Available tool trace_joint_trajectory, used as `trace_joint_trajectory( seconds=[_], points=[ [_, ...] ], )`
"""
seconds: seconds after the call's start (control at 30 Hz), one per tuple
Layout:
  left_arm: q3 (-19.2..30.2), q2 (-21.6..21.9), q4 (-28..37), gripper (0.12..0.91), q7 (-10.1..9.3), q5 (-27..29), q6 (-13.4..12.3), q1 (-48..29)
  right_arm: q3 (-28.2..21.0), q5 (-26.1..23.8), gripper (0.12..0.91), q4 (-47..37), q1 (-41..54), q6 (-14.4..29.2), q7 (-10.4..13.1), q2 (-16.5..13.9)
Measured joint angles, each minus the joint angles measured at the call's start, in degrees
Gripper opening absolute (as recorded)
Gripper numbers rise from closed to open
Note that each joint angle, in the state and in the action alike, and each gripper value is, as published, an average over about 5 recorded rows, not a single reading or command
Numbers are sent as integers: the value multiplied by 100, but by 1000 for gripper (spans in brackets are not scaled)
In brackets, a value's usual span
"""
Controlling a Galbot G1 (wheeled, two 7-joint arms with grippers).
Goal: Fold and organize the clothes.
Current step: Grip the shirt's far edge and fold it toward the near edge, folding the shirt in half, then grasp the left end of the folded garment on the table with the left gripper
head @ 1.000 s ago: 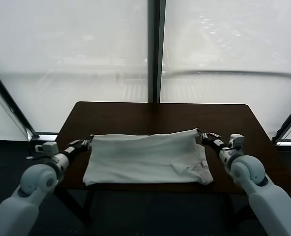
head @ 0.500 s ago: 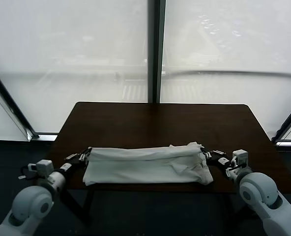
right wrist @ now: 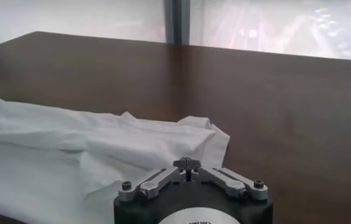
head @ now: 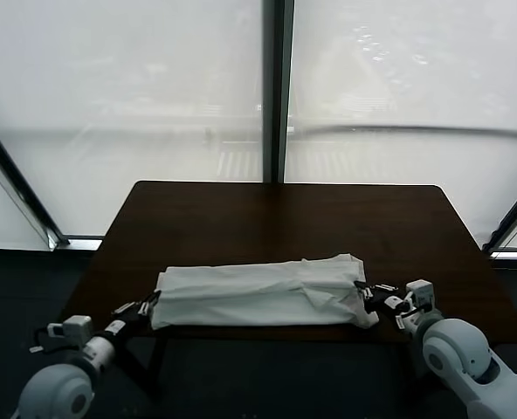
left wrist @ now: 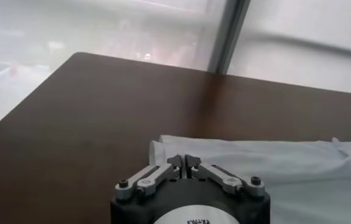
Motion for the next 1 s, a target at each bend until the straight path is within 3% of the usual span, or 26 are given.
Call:
trace_joint_trajectory(
  seconds=[0.1, 0.33, 0.4, 0.63, 1.0],
  points=[
    [-52, -45, -72, 387, -109, -40, 134, 89, 83, -42, 368, 54, -65, 161, -121, -61],
    [-281, 5, -241, 812, -179, -204, 308, 272, 213, -166, 791, 5, -13, 540, -170, -78],
    [-356, 59, -255, 871, -224, -302, 338, 258, 184, -211, 866, -58, 73, 570, -124, -26],
    [-300, 254, -34, 907, -444, -525, 415, -168, -98, -411, 906, -505, 540, 549, -119, 347],
    [671, 364, 907, 907, -456, -453, 394, -1532, -326, -281, 907, -1314, 1080, 436, -131, 944]
  ],
)
